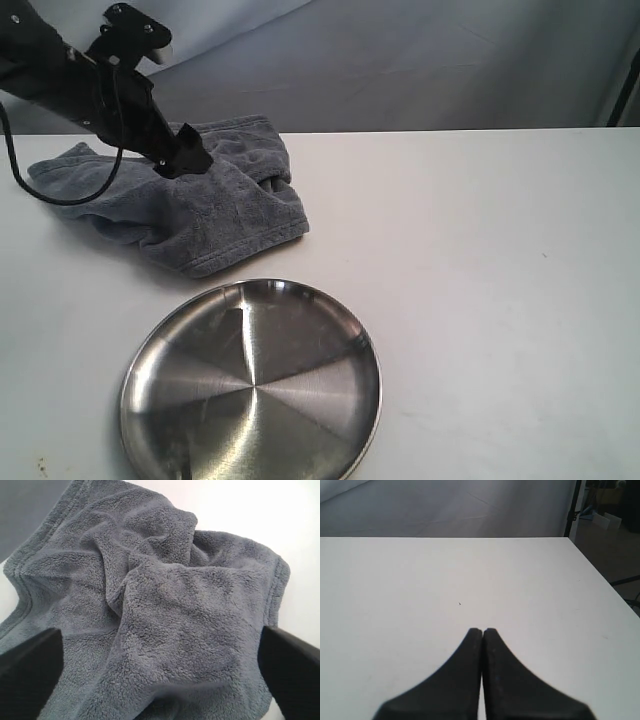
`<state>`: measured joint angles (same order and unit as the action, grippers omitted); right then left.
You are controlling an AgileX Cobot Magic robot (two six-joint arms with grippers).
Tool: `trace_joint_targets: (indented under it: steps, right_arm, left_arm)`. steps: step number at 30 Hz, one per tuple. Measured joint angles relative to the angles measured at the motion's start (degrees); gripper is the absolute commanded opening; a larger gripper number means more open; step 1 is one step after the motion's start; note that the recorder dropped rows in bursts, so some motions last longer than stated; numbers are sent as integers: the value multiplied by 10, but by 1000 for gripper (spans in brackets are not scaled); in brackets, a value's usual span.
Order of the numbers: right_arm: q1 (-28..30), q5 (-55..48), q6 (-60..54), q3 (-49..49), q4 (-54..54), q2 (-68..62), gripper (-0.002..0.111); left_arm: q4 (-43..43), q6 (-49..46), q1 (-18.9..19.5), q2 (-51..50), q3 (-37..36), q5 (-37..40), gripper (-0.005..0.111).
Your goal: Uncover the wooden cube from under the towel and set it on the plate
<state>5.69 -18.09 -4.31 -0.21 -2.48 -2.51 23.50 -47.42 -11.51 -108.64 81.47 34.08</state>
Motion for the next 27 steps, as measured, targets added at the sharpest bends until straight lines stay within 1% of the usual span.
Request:
trace_joint_targets:
  steps: [5,15,24,27]
  right_arm:
    - [0,0,0,0,0,0,0]
    - [0,0,0,0,0,0,0]
    - [0,0,0,0,0,0,0]
    - [0,0,0,0,0,0,0]
  left_arm:
    - [0,1,0,-7,0,-3,104]
    - [0,2,0,-67,0,-3,104]
    - [0,5,0,-70,0,-3,104]
    - [0,25,0,-70,0,-8,104]
